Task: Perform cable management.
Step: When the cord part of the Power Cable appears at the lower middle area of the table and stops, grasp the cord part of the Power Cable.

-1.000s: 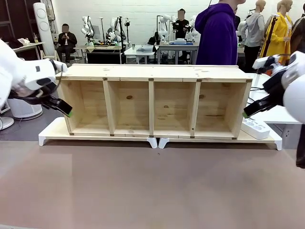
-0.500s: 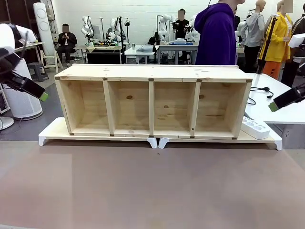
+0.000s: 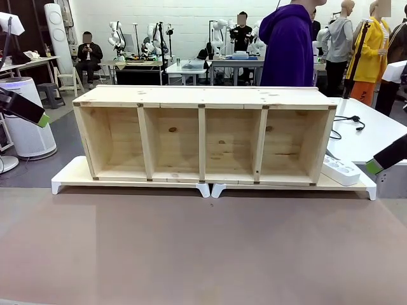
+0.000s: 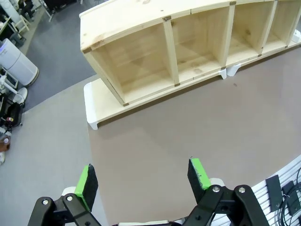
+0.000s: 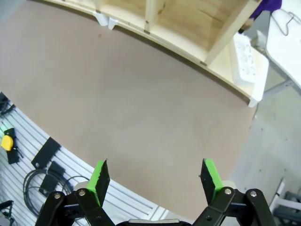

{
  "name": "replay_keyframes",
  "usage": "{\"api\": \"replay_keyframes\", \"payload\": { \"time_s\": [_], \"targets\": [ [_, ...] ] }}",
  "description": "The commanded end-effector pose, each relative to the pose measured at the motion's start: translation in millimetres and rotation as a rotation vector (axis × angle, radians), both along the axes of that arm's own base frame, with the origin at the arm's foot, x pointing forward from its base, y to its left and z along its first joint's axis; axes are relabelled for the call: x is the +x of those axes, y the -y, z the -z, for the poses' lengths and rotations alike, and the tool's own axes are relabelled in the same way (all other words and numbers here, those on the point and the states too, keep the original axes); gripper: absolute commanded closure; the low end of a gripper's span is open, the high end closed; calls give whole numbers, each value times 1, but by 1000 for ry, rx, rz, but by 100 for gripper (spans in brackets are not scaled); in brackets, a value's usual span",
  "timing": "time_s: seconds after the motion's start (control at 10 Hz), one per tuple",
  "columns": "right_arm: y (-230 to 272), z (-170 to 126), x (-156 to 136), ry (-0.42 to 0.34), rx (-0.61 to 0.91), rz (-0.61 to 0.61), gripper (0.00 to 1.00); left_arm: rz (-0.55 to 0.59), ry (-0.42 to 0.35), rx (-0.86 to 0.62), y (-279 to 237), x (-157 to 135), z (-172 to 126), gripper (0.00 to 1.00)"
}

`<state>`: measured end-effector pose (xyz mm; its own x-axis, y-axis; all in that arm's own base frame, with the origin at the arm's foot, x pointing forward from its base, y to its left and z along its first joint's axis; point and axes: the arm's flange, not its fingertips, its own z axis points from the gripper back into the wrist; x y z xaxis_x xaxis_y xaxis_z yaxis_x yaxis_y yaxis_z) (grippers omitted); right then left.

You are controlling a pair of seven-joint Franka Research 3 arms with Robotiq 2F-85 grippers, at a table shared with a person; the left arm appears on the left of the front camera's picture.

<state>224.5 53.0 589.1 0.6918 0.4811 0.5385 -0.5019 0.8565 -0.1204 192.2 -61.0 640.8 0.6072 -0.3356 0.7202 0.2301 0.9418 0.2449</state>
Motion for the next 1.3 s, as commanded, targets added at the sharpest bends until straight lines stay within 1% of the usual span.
{"api": "replay_keyframes", "payload": {
  "time_s": [0.0,1.2],
  "targets": [
    [0,2,2,-6,-1,1,0,18,-3,9,-1,11,2,0],
    [0,2,2,-6,-1,1,0,18,-3,9,-1,11,2,0]
  ]
}}
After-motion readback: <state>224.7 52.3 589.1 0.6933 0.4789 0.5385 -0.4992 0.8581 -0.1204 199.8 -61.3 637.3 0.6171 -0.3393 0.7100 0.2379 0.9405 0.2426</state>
